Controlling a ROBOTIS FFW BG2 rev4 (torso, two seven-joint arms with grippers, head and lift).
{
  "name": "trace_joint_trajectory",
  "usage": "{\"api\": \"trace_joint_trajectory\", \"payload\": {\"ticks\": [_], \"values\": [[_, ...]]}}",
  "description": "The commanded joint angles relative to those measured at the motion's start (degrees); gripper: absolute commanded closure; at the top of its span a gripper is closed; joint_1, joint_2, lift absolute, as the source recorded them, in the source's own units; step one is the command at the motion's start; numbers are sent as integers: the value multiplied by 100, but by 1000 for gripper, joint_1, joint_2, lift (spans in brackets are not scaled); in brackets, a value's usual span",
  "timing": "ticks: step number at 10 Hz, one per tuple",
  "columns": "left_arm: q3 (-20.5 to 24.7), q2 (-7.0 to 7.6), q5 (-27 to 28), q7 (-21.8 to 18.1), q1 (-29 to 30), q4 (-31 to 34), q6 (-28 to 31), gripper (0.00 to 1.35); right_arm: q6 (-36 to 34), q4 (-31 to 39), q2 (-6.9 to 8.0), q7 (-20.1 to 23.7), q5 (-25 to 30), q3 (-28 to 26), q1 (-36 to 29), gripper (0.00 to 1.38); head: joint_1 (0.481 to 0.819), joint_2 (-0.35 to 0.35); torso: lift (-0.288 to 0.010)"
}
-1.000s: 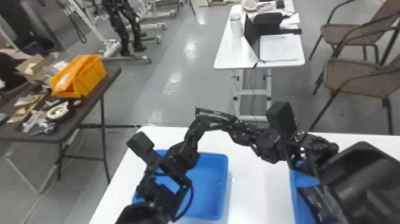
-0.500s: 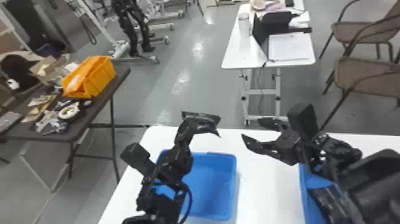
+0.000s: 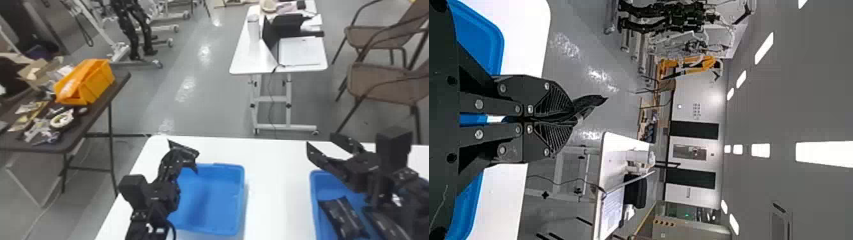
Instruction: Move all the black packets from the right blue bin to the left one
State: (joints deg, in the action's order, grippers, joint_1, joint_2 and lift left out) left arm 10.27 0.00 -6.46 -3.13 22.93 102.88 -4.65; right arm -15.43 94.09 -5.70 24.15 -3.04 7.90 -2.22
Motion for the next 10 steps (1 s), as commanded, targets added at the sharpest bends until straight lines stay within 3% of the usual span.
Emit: {"api": "trace_joint_trajectory", "payload": {"ticks": [1,2,3,4,6,10], "values": [[54,-15,-119,-65,18,-40,-150,593,-83,321,33,2,40,-342,-305,469,695,249,0],[63,-15,-251,-276,1,-67,-326,105,-92,523,60,-15,119,-544,-498,469,695,241,0],[-16,-15,-312,-329,-17,-75,-642,42,-74,769,130,-165,243,-755,-771,469,695,219,0],[-130,44,-409,-338,-34,-23,-721,165,22,945,244,-332,322,-983,-1052,469,695,189,0],[-183,-15,-374,-355,-52,206,-607,251,172,1085,429,-718,410,-1273,-1500,469,695,124,0],[-183,-15,-550,-443,-61,232,-791,274,189,171,438,-1193,401,-1616,-1509,479,695,50,0]]}}
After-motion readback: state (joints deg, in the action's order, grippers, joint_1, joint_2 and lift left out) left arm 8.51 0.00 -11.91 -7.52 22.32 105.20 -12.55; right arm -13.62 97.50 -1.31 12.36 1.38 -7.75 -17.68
